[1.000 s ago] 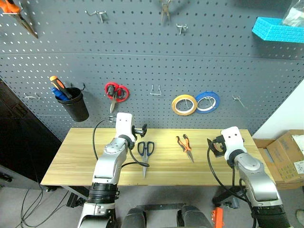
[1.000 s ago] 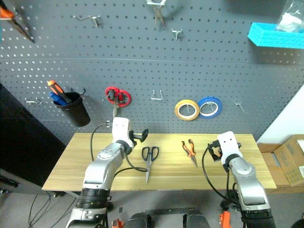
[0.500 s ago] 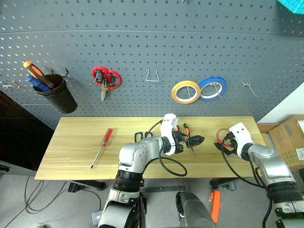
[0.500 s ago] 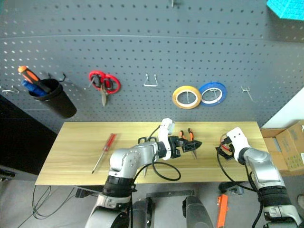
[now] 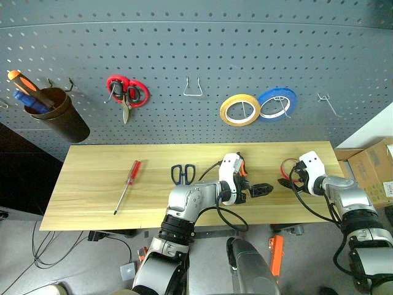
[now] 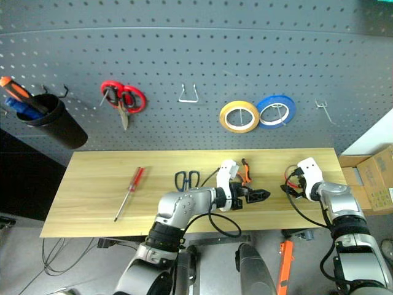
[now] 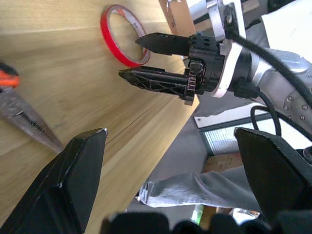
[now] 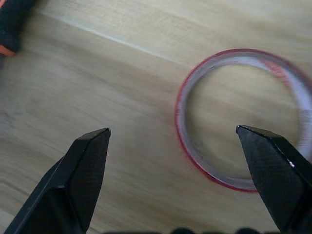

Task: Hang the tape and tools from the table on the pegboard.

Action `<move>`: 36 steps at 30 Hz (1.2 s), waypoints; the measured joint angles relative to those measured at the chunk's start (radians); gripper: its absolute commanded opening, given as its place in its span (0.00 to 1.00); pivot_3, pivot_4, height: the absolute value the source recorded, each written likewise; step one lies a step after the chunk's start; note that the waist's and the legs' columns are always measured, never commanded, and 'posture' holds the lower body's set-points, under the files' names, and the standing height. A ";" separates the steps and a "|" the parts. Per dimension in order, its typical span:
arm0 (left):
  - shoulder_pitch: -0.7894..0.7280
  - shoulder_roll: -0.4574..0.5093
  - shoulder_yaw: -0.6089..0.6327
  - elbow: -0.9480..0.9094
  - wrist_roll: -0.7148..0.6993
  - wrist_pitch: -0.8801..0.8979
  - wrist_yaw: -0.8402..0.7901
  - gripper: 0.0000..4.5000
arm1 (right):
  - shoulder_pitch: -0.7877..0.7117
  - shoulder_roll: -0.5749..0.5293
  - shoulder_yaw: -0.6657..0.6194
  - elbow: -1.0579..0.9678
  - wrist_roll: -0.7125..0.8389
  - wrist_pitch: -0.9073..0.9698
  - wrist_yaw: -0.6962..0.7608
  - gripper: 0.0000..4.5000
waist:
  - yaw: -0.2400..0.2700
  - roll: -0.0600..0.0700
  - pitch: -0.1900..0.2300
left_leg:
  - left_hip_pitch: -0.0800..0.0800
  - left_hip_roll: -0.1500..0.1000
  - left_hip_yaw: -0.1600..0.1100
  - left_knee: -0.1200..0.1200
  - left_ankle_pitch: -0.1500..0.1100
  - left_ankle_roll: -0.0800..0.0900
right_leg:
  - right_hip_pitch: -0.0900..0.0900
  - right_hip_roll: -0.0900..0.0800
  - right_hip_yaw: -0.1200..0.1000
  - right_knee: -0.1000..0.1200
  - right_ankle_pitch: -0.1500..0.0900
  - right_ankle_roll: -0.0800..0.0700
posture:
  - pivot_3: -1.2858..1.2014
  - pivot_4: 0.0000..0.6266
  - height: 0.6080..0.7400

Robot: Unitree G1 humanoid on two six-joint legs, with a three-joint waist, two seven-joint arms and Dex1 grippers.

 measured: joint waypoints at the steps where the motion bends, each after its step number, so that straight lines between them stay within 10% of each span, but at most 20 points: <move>1: 0.003 0.005 -0.002 -0.002 0.002 -0.001 0.000 1.00 | -0.022 0.002 -0.002 0.032 0.007 0.007 0.003 1.00 | 0.001 0.001 0.001 | 0.000 0.000 0.000 0.000 0.000 0.000 | 0.000 0.000 0.000 0.000 0.000 0.000 | 0.50 0.57 1.00; 7: 0.043 0.012 -0.012 -0.036 0.003 0.015 0.008 1.00 | -0.099 0.009 -0.006 0.193 0.015 -0.027 0.006 0.86 | 0.004 0.000 0.004 | -0.001 0.000 0.000 0.000 0.000 0.000 | 0.000 -0.001 -0.001 -0.001 -0.001 0.001 | 0.51 0.57 1.00; 18: 0.044 0.008 -0.011 -0.053 0.003 0.015 0.028 1.00 | -0.142 0.007 -0.011 0.330 -0.004 -0.114 -0.012 0.00 | 0.002 -0.001 0.005 | 0.000 -0.001 0.000 0.000 0.000 -0.001 | 0.000 -0.001 0.000 -0.001 -0.001 0.002 | 0.51 0.55 1.00; 27: 0.001 -0.007 -0.026 -0.038 0.006 -0.025 0.012 1.00 | -0.007 -0.014 -0.022 0.165 -0.016 -0.169 -0.087 0.00 | 0.007 0.000 0.004 | -0.001 -0.002 -0.001 -0.001 0.000 -0.001 | 0.000 -0.003 -0.001 -0.001 -0.002 0.004 | 0.49 0.51 1.00; 36: -0.060 0.030 -0.013 -0.153 -0.058 0.002 -0.067 1.00 | 0.525 -0.002 -0.099 -0.721 -0.138 -0.200 -0.370 0.00 | -0.008 0.005 0.001 | -0.010 -0.003 0.001 0.001 -0.001 -0.004 | -0.011 -0.005 0.001 0.003 -0.004 0.008 | 0.47 0.44 1.00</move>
